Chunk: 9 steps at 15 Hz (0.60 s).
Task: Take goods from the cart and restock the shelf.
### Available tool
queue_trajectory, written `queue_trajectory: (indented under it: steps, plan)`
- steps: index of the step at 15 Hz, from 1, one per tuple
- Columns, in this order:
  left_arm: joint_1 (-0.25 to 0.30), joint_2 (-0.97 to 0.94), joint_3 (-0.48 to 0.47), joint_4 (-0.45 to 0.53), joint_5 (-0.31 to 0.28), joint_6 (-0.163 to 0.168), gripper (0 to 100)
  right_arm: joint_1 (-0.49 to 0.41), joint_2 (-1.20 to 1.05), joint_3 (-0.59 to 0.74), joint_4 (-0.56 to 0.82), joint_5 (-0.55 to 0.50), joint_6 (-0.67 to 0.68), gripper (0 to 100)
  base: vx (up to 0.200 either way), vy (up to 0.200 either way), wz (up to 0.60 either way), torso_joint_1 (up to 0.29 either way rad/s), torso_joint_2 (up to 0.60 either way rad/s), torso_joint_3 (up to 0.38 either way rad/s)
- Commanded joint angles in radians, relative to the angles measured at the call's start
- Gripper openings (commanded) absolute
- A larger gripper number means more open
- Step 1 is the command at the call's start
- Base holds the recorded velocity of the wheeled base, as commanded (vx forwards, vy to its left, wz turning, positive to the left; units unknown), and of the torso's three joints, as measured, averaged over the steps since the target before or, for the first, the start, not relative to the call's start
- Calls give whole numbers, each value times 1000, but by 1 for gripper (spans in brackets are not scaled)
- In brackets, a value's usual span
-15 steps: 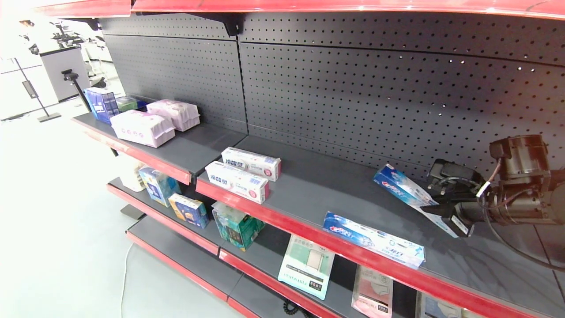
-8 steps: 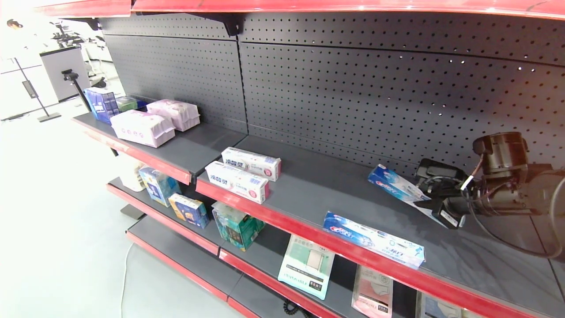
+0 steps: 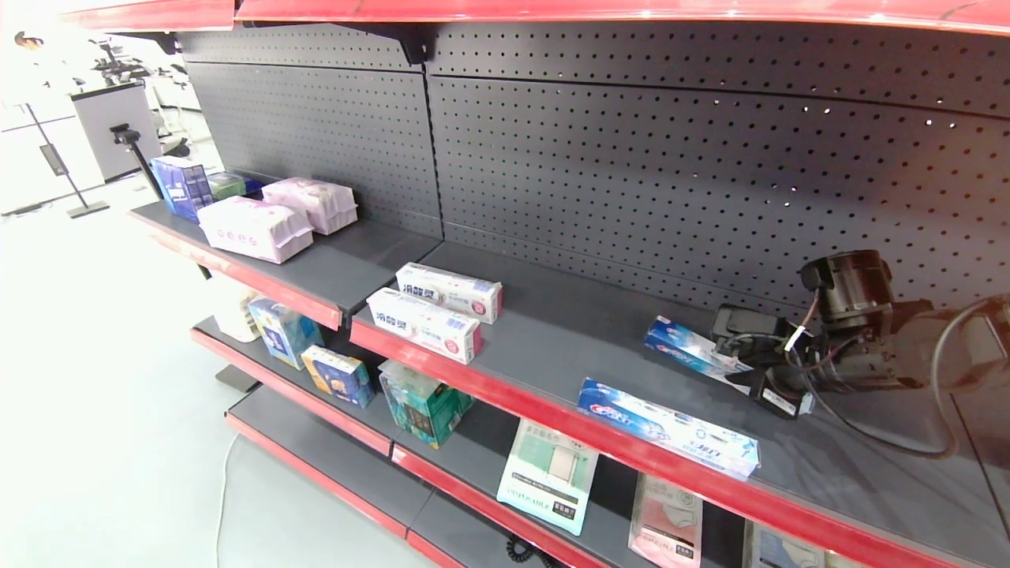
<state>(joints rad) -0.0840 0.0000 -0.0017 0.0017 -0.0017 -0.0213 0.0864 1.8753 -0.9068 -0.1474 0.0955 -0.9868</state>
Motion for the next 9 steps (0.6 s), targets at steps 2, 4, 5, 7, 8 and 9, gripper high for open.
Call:
queue_trajectory:
  steps: [2,4,5,7,8,9]
  plan:
    - [0,0,0,0,0,0,100,15,8,3,0,0,0,0,0,0,0,0,0,0]
    - [0,0,0,0,0,0,100,33,2,5,2,0,2,0,0,0,0,0,0,0]
    - [0,0,0,0,0,0,100,39,-1,6,2,0,2,0,0,0,0,0,0,0]
    - [0,0,0,1,0,-2,100,47,-5,14,3,0,0,0,0,0,0,0,0,0]
    - [0,0,0,0,0,-2,100,47,-8,16,3,1,0,0,0,0,0,0,0,0]
    - [0,0,0,0,0,-2,100,47,-8,16,3,1,0,0,0,0,0,0,0,0]
